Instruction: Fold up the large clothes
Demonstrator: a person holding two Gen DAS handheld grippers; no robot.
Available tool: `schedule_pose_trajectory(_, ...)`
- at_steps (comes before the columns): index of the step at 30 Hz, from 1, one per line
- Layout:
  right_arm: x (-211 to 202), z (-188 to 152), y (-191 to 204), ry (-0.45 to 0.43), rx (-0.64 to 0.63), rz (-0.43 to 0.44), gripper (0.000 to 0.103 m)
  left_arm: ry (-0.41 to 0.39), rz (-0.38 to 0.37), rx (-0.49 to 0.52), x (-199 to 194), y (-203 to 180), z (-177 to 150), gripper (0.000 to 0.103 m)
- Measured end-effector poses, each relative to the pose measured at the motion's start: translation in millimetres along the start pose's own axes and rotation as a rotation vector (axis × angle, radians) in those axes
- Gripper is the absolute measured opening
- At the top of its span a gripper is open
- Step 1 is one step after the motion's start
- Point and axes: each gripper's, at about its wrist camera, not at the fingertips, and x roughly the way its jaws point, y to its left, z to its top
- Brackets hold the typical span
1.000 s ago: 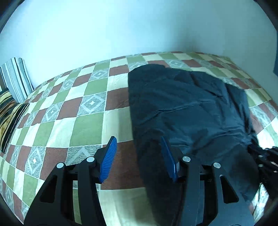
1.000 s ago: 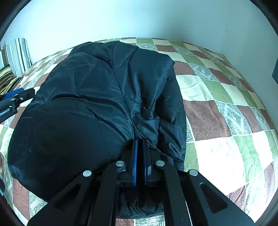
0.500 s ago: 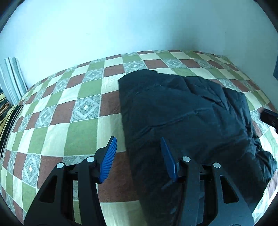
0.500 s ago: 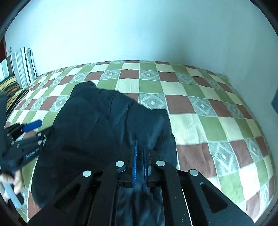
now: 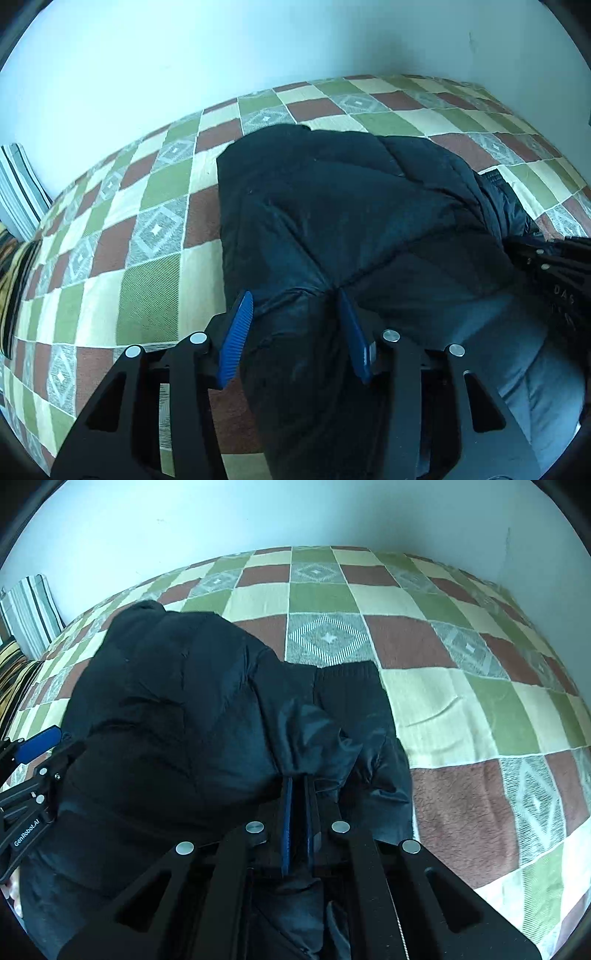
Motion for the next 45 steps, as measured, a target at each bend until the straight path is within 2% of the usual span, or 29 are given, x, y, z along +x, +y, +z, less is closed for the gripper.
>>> schedule_pose_trajectory(5,13.1,-3.1,-4.2,-0.004,0.033,0.02,0.003,0.005,0.019,-0.003,10.6,-3.1,-2.4,0.048)
schedule_pose_trajectory(10,6.9,-4.0,-2.9,-0.019,0.02,0.007,0.003,-0.008,0.036,0.018,-6.8,-3.5,2.5,0.048)
schedule_pose_trajectory(14,-17.8,-7.7,-4.2,-0.062,0.045,0.018,0.006,-0.018,0.019,-0.032,-34.3,0.7,-3.5,0.047)
schedule_pose_trajectory(17,-41.3,-19.0,-6.0,-0.098,0.059,0.028,0.006,-0.059,0.014,-0.029,-58.4,-2.8,-14.2,0.047)
schedule_pose_trajectory(19,-59.1,-33.9,-4.5,-0.116,0.052,0.018,0.006,-0.06,-0.002,-0.029,-66.1,-5.3,-25.2,0.047)
schedule_pose_trajectory(23,-64.9,-58.2,-6.3,-0.095,0.066,0.007,0.006,-0.035,0.001,-0.023,-56.5,-13.3,-40.1,0.047)
schedule_pose_trajectory(24,-58.3,-62.4,-7.0,-0.075,0.071,0.0,0.01,-0.035,0.003,-0.016,-52.1,-16.4,-43.4,0.047)
schedule_pose_trajectory(27,-38.2,-69.4,-11.4,-0.04,0.103,0.004,0.011,-0.024,0.009,-0.004,-39.1,-21.2,-47.8,0.048)
schedule_pose_trajectory(31,-25.5,-73.1,-13.2,-0.051,0.116,-0.001,0.011,-0.028,0.018,-0.007,-32.7,-23.6,-52.3,0.048)
schedule_pose_trajectory(35,-35.0,-72.0,-12.0,-0.072,0.116,-0.01,0.011,-0.063,0.025,-0.024,-40.8,-20.4,-51.6,0.048)
schedule_pose_trajectory(37,-45.9,-75.0,-13.3,-0.089,0.124,-0.01,0.011,-0.083,0.045,-0.024,-48.6,-20.7,-52.1,0.053)
schedule_pose_trajectory(38,-51.3,-76.9,-13.1,-0.097,0.123,-0.012,0.014,-0.089,0.061,-0.019,-51.9,-21.1,-52.1,0.056)
schedule_pose_trajectory(40,-64.7,-79.8,-12.5,-0.125,0.116,-0.029,0.025,-0.096,0.071,-0.028,-57.8,-19.7,-52.5,0.062)
schedule_pose_trajectory(42,-78.9,-82.3,-11.3,-0.16,0.11,-0.043,0.052,-0.095,0.057,-0.059,-62.7,-16.5,-52.2,0.065)
schedule_pose_trajectory(45,-92.0,-85.0,-12.9,-0.177,0.112,-0.025,0.055,-0.097,0.032,-0.096,-71.6,-13.6,-53.6,0.071)
